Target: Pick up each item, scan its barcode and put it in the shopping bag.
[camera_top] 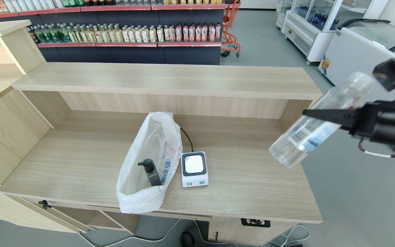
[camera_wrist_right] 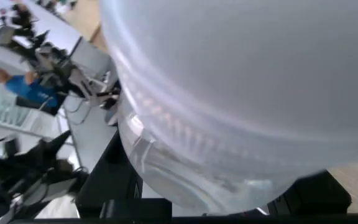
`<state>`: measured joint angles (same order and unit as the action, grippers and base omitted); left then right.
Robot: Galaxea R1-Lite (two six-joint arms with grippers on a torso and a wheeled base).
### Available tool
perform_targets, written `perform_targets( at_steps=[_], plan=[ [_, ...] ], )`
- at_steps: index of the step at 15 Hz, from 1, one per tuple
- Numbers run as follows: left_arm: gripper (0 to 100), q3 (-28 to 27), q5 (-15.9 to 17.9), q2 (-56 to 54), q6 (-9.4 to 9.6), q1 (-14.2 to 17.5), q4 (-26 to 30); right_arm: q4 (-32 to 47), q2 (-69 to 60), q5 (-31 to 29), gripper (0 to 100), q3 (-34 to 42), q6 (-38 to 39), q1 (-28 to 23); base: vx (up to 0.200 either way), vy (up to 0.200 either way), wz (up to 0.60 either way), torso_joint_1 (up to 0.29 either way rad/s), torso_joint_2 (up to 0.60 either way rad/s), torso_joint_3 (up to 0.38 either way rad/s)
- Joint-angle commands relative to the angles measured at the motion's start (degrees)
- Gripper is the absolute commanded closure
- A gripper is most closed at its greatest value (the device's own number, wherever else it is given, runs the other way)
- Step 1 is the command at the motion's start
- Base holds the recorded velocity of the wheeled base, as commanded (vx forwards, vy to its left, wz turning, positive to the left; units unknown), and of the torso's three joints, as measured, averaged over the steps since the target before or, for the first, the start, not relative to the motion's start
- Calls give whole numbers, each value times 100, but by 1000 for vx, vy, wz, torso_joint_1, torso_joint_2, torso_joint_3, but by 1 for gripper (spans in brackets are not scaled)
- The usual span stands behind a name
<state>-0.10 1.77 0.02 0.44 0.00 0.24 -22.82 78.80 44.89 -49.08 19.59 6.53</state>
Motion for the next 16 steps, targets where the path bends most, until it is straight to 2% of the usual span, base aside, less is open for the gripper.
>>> perform_targets(
  at_steps=[1,3,4,6,8,12,16],
  plan=[
    [100,1,-1,6,0,0,2,480,-1315,697,100,-673,273,322,0,0,0,0,0,0],
    [100,-8,-1,6,0,0,-7,849,-1666,802,100,-708,265,1017,0,0,0,0,0,0],
    [100,1,-1,-2,0,0,-7,990,-1745,943,100,-708,265,1192,0,0,0,0,0,0],
    [100,1,-1,6,0,0,-7,999,-1824,1646,100,-708,265,1315,0,0,0,0,0,0],
    [100,1,-1,6,0,0,2,1008,-1991,2050,100,-656,265,1368,0,0,0,0,0,0],
    [100,1,-1,6,0,0,2,1060,-2202,2077,100,-594,273,1491,0,0,0,0,0,0],
    [100,1,-1,-2,0,0,2,1702,-2571,2068,100,-550,265,1878,0,0,0,0,0,0]
  ],
)
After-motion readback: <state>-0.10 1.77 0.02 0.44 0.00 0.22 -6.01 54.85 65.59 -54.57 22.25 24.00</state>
